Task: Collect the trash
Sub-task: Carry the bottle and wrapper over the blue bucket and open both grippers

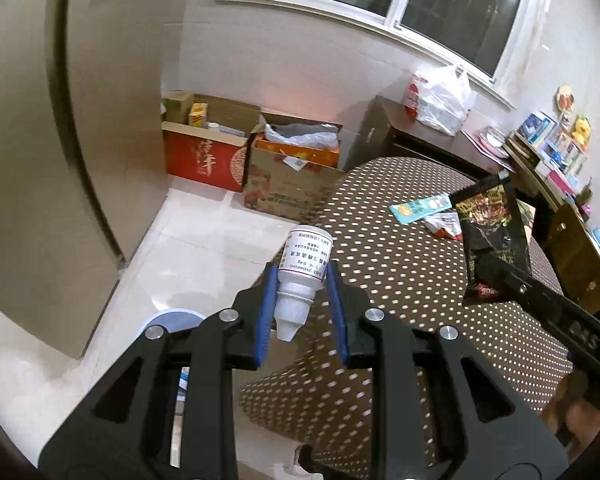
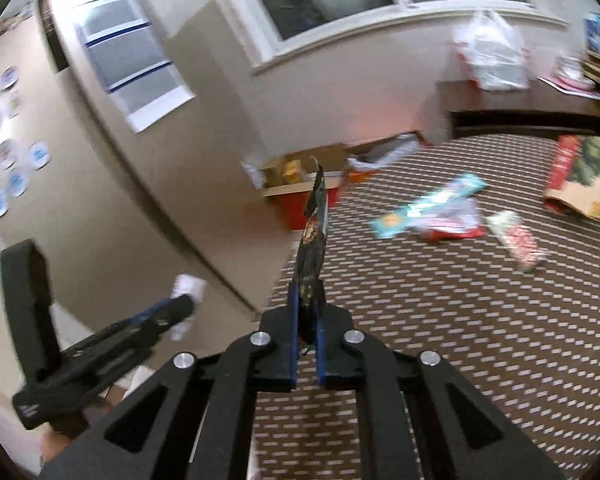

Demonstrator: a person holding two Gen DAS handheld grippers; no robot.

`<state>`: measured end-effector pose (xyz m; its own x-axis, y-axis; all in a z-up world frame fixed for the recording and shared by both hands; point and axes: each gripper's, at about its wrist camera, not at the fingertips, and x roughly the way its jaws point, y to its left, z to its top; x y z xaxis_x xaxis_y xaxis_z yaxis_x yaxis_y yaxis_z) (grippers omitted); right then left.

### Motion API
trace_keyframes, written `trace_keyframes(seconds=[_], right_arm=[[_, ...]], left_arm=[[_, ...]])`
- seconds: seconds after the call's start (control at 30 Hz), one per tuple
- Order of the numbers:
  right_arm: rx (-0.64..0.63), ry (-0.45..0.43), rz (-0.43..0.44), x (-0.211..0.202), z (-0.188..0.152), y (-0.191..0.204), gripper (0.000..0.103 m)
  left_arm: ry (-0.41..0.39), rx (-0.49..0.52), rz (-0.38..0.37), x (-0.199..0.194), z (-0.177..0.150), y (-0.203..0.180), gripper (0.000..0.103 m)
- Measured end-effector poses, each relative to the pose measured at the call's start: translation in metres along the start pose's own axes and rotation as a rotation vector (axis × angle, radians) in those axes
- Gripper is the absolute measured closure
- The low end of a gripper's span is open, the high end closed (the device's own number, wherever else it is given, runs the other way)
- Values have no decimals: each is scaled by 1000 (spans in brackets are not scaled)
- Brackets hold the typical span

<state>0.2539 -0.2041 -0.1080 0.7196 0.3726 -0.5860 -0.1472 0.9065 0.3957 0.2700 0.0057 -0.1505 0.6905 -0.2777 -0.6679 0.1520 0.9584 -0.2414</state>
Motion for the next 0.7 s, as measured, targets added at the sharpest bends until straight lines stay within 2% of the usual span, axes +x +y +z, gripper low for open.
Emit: trace_keyframes(seconds=[0.37,0.7], right_arm=[[-122,61,130,42,-17,92,96],[-182,115,190,83,-34,139,96]], left_arm=[[-32,-93,89,-31,-10,70,78],[-28,-169,156,-36,-15,128,78]])
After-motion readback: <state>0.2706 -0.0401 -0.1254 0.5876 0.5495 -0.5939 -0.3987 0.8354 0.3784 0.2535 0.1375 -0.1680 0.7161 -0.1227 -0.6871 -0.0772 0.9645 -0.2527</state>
